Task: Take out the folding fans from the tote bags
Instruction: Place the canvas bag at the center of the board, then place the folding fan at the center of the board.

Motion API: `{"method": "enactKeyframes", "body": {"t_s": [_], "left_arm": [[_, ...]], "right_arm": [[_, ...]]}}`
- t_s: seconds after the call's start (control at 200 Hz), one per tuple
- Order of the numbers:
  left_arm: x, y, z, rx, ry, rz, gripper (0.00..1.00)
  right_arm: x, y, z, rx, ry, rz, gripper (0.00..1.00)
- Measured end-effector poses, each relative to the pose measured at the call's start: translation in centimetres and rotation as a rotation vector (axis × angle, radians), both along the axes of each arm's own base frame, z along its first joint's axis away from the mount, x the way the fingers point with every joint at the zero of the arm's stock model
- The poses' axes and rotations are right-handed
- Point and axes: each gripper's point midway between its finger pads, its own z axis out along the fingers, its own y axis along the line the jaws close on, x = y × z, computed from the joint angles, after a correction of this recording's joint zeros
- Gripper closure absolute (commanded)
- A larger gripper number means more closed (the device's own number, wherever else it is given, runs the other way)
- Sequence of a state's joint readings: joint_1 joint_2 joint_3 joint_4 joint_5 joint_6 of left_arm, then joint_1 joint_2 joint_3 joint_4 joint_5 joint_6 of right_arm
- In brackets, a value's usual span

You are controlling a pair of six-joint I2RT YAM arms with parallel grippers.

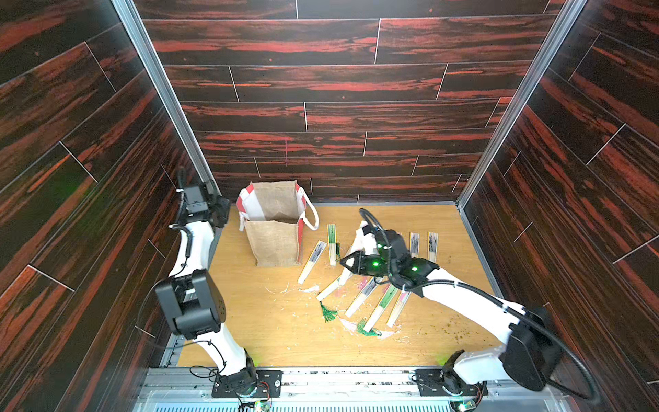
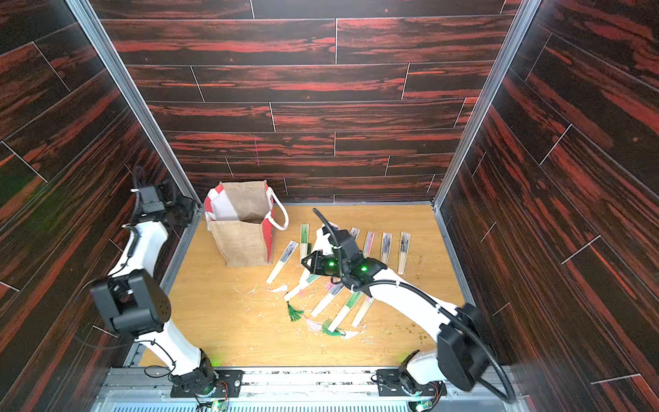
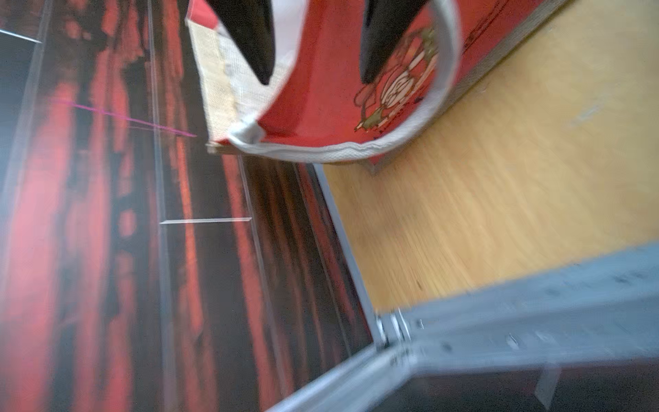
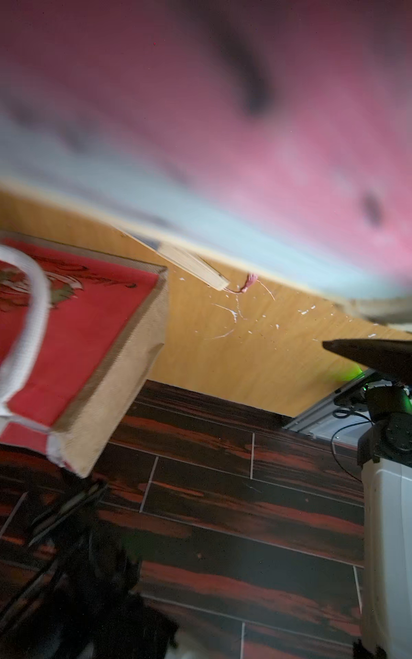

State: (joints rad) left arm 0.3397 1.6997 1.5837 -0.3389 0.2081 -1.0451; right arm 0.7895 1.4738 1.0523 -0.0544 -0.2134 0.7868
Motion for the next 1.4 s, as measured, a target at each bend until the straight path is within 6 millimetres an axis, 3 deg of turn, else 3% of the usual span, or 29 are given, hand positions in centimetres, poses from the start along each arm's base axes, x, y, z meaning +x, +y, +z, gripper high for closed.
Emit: {"method": "enactKeyframes", "body": {"t_s": [0.025,0.1,0.18,0.316,0.506,0.782,1.052,1.403], "left_arm": [[-0.5,0.1,0.8,0.016,-0.01,0.001,0.38],[-2.2,0.1,3.2,0.07,-0.039,0.004,0.15],[-4.3,-0.2,5.2,0.124,-0.058,-0.001,0.02],[-8.1,-1.4,7.6,0.19,-0.09,-0.011,0.01],[-13.7,-3.5,8.5,0.249,-0.104,-0.036,0.01],[-19.6,-6.0,11.0,0.305,-0.194,-0.057,0.01],[-21.9,-7.0,13.4,0.364,-0.228,-0.078,0.01],[-22.1,-7.3,13.4,0.366,-0.228,-0.091,0.01]], "right_arm": [[-0.3,0.5,-0.2,-0.002,0.003,0.014,1.0],[-1.2,2.1,-0.9,-0.007,0.012,0.054,1.0],[-2.5,4.0,-1.6,-0.008,0.022,0.103,1.0],[-4.8,7.4,-2.3,-0.01,0.029,0.19,1.0],[-7.6,11.9,-2.9,0.002,0.037,0.312,1.0],[-8.5,14.8,-7.1,-0.079,0.064,0.476,1.0],[-9.6,15.4,-10.2,-0.215,0.049,0.67,1.0],[-9.8,15.9,-14.4,-0.344,0.088,0.78,1.0]]}}
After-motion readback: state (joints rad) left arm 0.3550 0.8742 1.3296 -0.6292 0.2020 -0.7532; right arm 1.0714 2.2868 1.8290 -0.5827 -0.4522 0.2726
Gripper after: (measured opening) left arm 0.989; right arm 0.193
